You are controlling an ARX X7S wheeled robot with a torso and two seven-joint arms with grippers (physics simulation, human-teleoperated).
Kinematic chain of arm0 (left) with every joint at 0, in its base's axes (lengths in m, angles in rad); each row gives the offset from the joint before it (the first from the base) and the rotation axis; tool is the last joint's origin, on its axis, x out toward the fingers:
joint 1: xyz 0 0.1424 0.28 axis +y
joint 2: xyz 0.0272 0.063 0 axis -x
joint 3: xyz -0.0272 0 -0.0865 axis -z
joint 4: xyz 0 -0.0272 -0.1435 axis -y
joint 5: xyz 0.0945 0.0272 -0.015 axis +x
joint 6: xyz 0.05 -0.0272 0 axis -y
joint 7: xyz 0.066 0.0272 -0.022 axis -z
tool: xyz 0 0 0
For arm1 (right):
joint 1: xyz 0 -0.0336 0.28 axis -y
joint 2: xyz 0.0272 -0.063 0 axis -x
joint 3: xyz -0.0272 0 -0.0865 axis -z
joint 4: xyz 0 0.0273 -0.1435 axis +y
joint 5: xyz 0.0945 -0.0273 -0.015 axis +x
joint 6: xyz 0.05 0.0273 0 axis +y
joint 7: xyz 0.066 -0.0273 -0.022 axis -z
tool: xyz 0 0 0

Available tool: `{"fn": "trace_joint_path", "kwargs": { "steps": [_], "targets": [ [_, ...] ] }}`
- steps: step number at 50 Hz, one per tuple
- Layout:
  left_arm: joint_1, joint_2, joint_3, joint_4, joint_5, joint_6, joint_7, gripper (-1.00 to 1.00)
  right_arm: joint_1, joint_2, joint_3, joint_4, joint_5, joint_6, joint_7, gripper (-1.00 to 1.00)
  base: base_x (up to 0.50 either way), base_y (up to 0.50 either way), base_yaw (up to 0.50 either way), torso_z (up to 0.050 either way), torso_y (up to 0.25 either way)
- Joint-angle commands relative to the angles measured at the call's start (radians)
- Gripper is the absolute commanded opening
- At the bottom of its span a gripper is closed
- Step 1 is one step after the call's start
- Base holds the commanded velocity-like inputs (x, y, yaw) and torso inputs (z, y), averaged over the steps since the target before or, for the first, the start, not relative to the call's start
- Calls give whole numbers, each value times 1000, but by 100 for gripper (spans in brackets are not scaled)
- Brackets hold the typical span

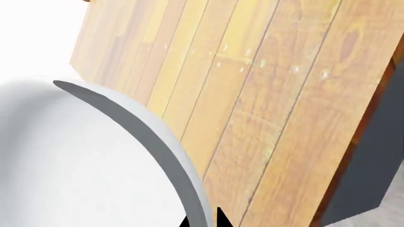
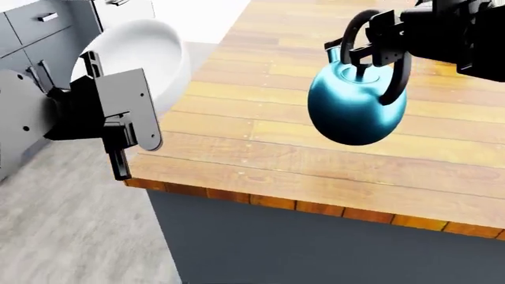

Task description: Pick the kettle non electric and bowl and place them in the sink. Then turn on the water.

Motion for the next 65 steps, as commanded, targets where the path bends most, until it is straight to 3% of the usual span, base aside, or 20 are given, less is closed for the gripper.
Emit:
{"fn": "trace_joint_path", "kwargs": {
  "steps": [1, 6, 11, 65],
  "targets": [
    [-22, -95, -35, 121, -13, -11, -13, -100, 10, 62, 41, -121, 21, 30, 31, -100, 0, 0, 500, 10, 0],
    [-20, -165, -44, 224, -31, -15, -19, -100, -10, 116, 68, -202, 72, 34, 69, -100, 0, 0, 500, 0, 2],
    [-20, -181, -47, 244, -34, -12, -18, -100, -9, 125, 73, -217, 85, 39, 82, -100, 0, 0, 500, 0, 2],
    [7, -225, -53, 269, -29, 1, -27, -100, -6, 130, 71, -246, 102, 60, 96, -100, 0, 0, 500, 1, 2]
  ]
}}
